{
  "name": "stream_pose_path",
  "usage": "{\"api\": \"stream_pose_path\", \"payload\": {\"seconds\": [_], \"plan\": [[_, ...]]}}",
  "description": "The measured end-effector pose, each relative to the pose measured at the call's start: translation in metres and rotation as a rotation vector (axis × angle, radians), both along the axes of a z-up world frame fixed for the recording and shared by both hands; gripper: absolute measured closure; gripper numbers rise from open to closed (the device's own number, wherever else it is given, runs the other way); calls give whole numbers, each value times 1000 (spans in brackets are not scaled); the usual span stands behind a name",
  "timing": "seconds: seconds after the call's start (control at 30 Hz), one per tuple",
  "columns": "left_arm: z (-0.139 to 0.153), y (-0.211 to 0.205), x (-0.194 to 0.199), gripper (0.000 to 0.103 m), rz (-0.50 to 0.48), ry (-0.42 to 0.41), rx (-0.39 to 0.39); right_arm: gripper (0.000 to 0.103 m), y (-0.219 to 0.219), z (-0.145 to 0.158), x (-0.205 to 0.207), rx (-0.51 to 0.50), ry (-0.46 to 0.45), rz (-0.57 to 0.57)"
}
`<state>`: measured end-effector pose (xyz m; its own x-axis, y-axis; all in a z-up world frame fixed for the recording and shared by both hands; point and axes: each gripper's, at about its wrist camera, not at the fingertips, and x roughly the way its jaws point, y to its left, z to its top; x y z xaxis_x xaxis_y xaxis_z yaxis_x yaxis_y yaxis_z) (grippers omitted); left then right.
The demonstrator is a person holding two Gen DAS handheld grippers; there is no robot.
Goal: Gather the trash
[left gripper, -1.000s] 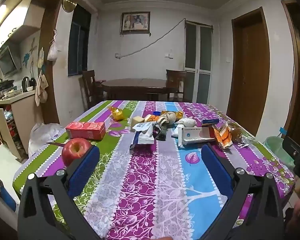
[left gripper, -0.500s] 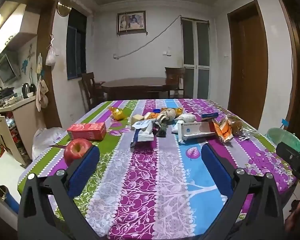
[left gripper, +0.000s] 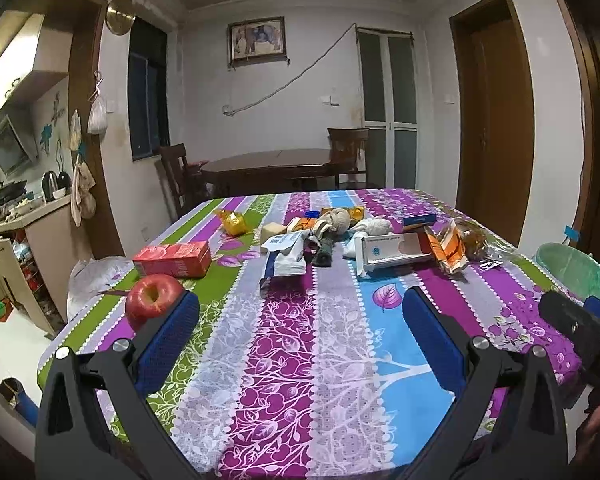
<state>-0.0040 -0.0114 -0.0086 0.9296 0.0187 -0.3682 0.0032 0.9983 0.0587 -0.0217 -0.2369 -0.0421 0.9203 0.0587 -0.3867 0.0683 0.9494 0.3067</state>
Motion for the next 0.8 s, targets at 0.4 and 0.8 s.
{"api": "stream_pose_path", "payload": {"seconds": [0.4, 0.8], "plan": [[-1, -3, -3, 5, -27, -13, 5, 4, 9, -5, 4, -22, 31, 29], [-4, 13, 4, 5, 74, 17, -9, 4, -7, 4, -11, -8, -109, -48]]}}
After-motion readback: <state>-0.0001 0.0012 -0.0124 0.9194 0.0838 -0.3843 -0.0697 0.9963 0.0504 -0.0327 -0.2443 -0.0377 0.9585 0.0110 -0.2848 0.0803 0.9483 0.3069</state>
